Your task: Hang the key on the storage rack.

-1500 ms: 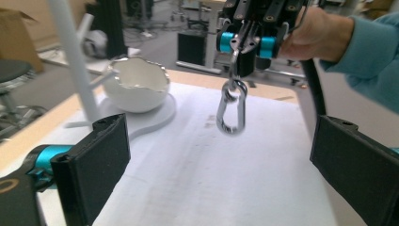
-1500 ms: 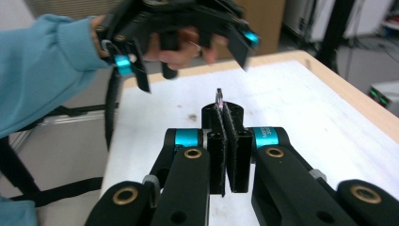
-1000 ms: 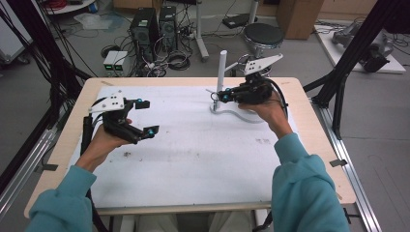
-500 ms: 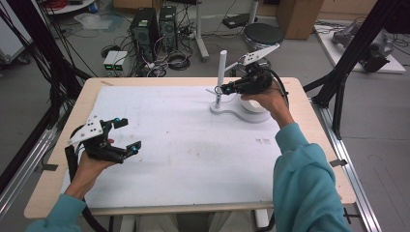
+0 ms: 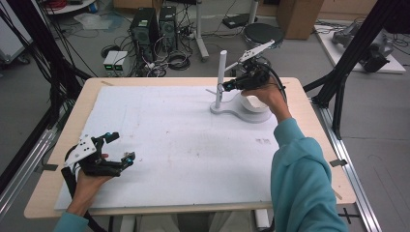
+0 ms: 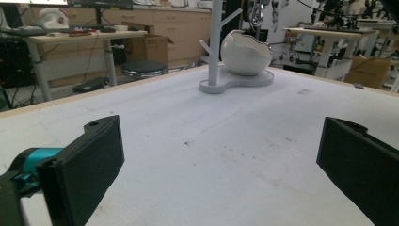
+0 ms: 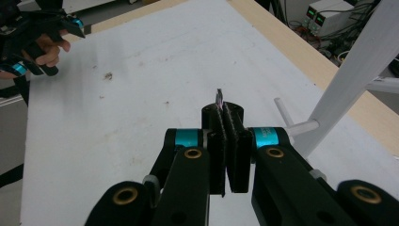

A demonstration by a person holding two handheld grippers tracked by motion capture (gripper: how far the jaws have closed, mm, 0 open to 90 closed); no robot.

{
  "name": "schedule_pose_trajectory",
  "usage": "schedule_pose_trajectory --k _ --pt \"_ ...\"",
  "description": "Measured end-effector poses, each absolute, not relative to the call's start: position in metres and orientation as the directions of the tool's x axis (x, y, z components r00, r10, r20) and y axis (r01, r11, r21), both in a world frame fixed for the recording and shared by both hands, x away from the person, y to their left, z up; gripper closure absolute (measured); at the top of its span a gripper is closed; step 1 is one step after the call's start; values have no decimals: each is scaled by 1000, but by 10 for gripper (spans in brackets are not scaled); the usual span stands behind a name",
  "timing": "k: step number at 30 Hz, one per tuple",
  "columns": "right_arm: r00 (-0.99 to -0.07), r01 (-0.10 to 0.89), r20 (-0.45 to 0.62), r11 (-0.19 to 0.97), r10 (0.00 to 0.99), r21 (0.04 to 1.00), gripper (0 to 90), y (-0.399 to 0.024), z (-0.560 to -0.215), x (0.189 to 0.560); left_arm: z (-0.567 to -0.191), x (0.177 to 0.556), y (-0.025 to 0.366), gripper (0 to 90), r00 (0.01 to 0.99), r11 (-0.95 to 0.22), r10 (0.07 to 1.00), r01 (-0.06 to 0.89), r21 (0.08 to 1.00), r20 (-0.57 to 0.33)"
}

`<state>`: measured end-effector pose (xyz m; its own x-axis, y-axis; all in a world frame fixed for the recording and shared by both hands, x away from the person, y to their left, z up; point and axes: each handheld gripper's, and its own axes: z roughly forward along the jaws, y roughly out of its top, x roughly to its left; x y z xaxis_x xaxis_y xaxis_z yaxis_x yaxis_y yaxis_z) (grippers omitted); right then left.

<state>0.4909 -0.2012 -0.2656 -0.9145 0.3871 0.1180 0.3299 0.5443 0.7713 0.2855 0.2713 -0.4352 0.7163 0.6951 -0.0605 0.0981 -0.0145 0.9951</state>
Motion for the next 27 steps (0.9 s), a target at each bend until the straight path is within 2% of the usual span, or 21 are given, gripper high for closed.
schedule_pose_trajectory --k 9,27 --pt "-902 366 141 546 409 753 888 -205 -271 498 -448 278 274 17 668 9 743 59 998 -46" --pt "-879 403 146 546 453 735 888 -207 -281 509 -459 277 274 17 641 11 767 45 999 -38"
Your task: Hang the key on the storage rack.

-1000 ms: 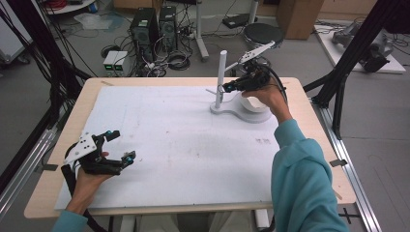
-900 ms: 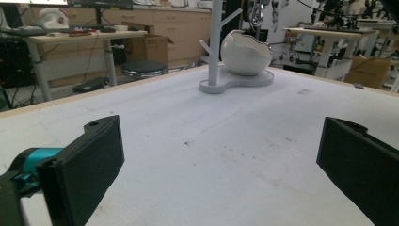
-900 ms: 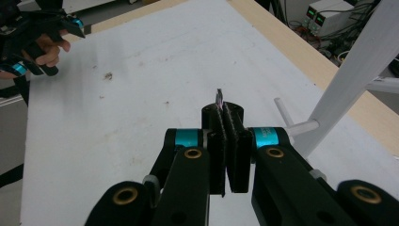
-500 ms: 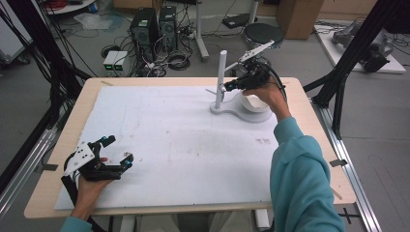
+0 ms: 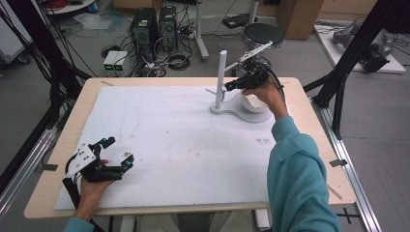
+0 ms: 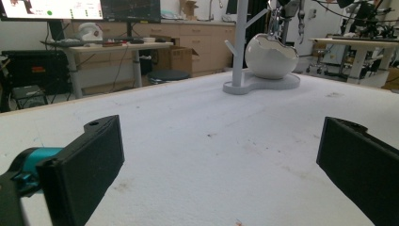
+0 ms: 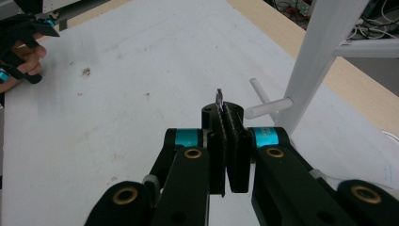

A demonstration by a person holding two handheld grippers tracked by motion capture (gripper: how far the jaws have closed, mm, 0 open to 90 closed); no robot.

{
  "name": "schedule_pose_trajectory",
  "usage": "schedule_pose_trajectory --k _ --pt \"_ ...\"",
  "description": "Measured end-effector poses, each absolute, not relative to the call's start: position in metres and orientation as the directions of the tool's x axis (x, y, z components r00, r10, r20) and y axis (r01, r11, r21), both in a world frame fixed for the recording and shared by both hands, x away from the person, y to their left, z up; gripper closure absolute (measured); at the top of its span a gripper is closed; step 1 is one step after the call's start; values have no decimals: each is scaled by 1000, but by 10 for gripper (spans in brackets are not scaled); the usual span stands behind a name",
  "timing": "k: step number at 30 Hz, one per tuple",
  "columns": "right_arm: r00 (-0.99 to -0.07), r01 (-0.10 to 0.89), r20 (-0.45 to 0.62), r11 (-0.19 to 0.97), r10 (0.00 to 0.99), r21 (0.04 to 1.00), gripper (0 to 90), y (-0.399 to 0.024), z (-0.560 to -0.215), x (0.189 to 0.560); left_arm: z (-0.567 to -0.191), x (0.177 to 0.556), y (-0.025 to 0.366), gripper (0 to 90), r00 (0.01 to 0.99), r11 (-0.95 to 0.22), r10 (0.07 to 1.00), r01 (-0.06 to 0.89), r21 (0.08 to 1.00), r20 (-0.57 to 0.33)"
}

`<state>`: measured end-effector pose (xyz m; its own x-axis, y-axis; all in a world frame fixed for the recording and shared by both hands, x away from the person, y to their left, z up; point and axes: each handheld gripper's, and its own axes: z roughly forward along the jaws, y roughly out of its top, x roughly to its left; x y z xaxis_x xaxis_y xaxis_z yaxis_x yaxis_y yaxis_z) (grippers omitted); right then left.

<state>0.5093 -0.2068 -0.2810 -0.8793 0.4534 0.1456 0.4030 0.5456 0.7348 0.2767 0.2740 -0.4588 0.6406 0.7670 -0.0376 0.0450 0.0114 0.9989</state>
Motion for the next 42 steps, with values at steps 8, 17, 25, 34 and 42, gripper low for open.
schedule_pose_trajectory --k 8,17,25,34,42 --pt "-866 428 168 524 472 736 887 -211 -285 515 -459 276 274 17 638 17 769 41 999 -39" --pt "-864 428 163 523 477 737 887 -212 -289 520 -459 276 274 17 638 13 769 37 999 -34" --pt "-859 437 182 502 478 746 887 -215 -294 526 -459 276 274 17 638 18 769 39 999 -38" --pt "-865 427 177 501 470 753 886 -216 -299 531 -459 276 275 17 637 22 770 40 999 -42" --pt "-869 417 160 517 469 748 874 -216 -302 534 -459 276 275 17 639 18 768 38 999 -38"
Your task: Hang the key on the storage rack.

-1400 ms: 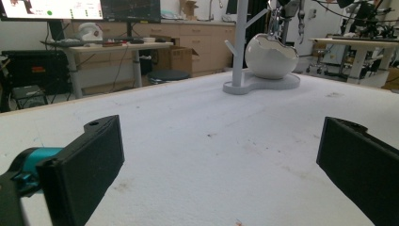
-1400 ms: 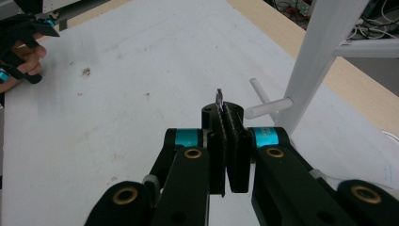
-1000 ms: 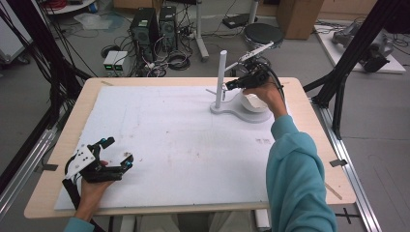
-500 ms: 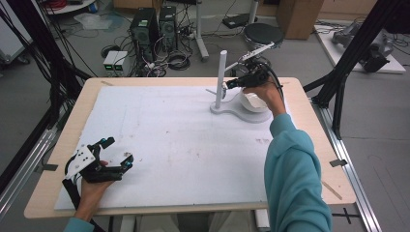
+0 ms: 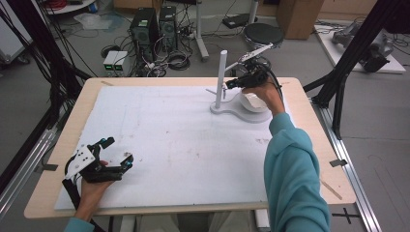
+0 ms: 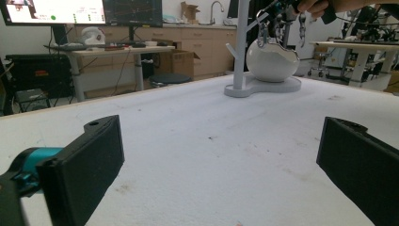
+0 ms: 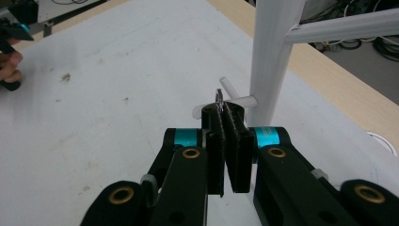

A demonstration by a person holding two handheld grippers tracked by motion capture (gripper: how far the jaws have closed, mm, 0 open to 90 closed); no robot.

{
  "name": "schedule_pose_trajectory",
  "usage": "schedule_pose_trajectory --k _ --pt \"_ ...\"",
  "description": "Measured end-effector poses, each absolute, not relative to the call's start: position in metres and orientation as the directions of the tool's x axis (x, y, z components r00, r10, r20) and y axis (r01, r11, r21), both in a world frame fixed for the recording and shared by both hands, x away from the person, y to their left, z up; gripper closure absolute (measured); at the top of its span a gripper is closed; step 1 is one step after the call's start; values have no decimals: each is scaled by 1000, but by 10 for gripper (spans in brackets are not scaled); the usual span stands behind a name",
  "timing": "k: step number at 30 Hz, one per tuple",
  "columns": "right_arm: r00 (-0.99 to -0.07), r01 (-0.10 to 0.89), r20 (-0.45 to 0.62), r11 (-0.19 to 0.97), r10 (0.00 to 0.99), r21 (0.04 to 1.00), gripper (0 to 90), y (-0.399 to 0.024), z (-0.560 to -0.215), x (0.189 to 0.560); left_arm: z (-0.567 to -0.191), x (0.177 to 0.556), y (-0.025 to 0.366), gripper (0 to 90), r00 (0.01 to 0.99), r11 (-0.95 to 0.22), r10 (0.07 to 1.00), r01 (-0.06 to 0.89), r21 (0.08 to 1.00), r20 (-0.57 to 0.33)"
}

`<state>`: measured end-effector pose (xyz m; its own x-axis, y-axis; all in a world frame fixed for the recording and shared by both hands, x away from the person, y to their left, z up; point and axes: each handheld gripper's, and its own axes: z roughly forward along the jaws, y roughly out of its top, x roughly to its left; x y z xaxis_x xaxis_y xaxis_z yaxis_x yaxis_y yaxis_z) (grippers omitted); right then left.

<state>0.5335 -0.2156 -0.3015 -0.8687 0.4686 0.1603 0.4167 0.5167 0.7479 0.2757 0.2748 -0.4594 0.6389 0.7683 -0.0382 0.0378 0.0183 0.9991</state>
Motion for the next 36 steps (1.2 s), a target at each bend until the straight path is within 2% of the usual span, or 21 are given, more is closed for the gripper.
schedule_pose_trajectory --k 13,18,20,21,22,25,27,36 --pt "-863 412 147 505 483 758 843 -220 -301 534 -460 275 275 17 640 29 767 35 999 -44" --pt "-863 405 134 510 486 759 782 -222 -298 529 -460 276 275 17 641 31 767 35 999 -46" --pt "-861 400 127 501 493 768 702 -225 -297 525 -460 276 276 17 642 30 765 34 999 -45" --pt "-851 418 140 493 505 763 604 -225 -295 522 -460 276 276 17 641 32 766 32 999 -45" --pt "-845 420 133 491 518 763 449 -227 -294 520 -460 276 276 17 641 31 766 33 999 -45" --pt "-797 441 106 454 594 774 106 -227 -287 510 -460 276 276 17 643 31 765 32 999 -44" --pt "-790 448 119 434 602 782 9 -227 -281 501 -460 276 276 17 644 34 763 38 999 -51" --pt "-834 315 65 376 548 872 5 -231 -257 460 -460 276 277 17 651 39 757 42 998 -57"
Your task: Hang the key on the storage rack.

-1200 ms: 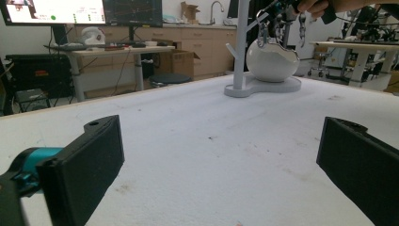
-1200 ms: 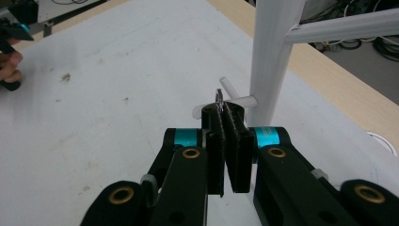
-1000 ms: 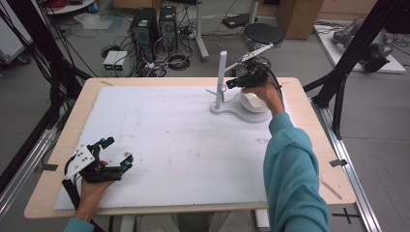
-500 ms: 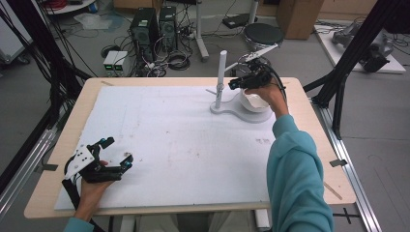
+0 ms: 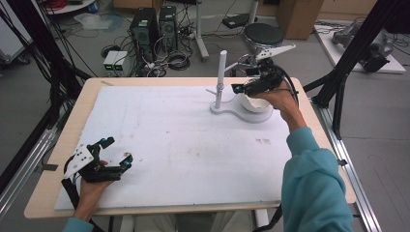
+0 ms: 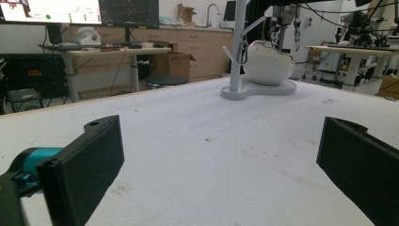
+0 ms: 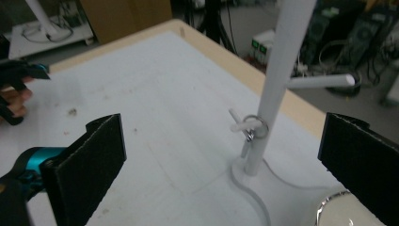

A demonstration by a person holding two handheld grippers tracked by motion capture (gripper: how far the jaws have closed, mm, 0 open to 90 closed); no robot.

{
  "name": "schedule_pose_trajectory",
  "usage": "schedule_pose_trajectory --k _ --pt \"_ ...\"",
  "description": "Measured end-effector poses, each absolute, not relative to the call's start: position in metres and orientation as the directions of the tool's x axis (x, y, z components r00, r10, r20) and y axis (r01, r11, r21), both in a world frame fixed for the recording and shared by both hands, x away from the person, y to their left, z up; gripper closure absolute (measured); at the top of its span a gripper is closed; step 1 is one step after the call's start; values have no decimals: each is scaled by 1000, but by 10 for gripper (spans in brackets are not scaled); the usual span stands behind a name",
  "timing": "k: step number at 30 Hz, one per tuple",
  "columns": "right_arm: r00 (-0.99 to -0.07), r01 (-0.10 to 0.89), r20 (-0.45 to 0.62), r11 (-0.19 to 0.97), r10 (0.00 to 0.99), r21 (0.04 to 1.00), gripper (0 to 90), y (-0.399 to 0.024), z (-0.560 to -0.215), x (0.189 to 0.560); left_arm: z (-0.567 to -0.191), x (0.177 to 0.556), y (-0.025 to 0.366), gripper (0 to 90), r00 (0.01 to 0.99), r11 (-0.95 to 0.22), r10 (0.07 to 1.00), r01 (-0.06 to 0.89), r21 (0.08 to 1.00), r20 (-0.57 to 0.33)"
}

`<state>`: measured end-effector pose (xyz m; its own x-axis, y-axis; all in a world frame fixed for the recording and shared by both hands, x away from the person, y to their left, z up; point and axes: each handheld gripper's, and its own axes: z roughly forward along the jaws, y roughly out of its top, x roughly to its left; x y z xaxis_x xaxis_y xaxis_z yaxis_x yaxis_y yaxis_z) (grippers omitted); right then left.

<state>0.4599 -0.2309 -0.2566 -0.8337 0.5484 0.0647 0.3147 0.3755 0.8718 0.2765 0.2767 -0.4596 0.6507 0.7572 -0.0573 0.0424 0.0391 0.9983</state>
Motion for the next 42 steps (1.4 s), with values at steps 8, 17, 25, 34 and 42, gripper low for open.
schedule_pose_trajectory --k 8,17,25,34,42 --pt "-843 242 12 359 538 901 5 -257 -289 417 -460 276 277 17 657 36 752 40 999 -53" --pt "-817 206 23 255 576 945 5 -286 -345 360 -460 275 277 17 667 37 744 33 999 -50" --pt "-760 127 38 90 649 988 5 -314 -398 331 -460 274 277 17 668 36 743 24 999 -43" --pt "-732 80 4 80 682 994 5 -323 -433 319 -460 270 279 17 666 43 745 15 999 -42" --pt "-722 72 17 51 691 996 5 -324 -449 311 -461 269 279 17 667 52 743 11 999 -46"
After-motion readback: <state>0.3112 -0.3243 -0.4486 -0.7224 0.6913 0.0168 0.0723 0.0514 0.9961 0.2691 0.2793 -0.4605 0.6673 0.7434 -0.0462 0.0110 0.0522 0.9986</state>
